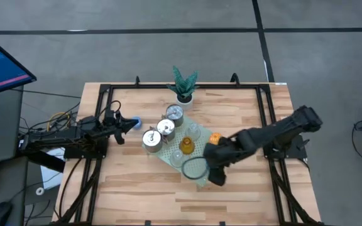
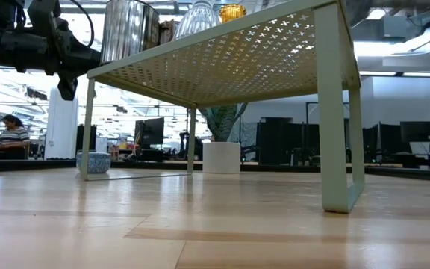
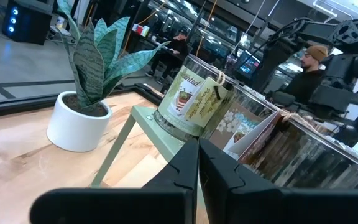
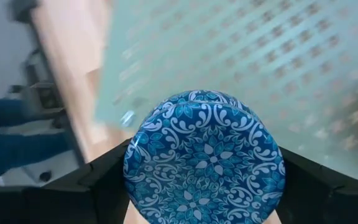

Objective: Pick & Place candle stick holders
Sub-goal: Put the blue scented candle on the shelf, then put the light blue scented candle on the shelf

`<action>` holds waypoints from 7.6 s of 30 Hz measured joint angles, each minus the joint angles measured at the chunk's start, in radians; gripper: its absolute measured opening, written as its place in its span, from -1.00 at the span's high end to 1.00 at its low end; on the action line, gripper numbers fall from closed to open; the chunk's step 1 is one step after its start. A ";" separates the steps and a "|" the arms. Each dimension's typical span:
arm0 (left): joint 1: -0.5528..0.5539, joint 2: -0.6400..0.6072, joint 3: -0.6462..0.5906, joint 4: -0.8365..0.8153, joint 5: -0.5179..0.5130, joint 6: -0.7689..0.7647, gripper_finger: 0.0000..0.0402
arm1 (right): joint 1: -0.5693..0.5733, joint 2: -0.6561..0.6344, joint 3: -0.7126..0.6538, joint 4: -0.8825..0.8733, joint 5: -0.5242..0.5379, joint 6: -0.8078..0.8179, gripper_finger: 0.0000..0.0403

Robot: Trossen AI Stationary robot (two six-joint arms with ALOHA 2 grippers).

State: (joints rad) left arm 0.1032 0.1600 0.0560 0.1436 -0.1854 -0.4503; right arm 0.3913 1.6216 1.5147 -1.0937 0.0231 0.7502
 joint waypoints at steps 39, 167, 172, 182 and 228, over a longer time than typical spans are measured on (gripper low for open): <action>0.000 0.000 0.000 0.008 0.000 0.000 0.94 | -0.099 0.216 0.227 -0.218 0.005 -0.028 -0.66; 0.463 0.914 1.072 -1.302 0.075 0.692 -0.49 | 0.315 -1.589 -1.505 1.158 0.680 -0.286 -0.50; 0.517 0.959 1.034 -1.304 0.199 0.877 -0.50 | 0.315 -1.589 -1.505 1.158 0.681 -0.286 -0.50; 0.531 0.918 0.827 -1.232 0.291 1.053 -0.50 | 0.315 -1.589 -1.505 1.158 0.681 -0.288 -0.50; 0.597 1.087 0.544 -0.740 0.402 1.175 -0.64 | 0.314 -1.589 -1.506 1.158 0.681 -0.286 -0.50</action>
State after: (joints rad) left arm 0.7006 1.2465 0.5999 -0.5964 0.2165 0.7250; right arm 0.7055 0.0322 0.0090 0.0639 0.7040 0.4641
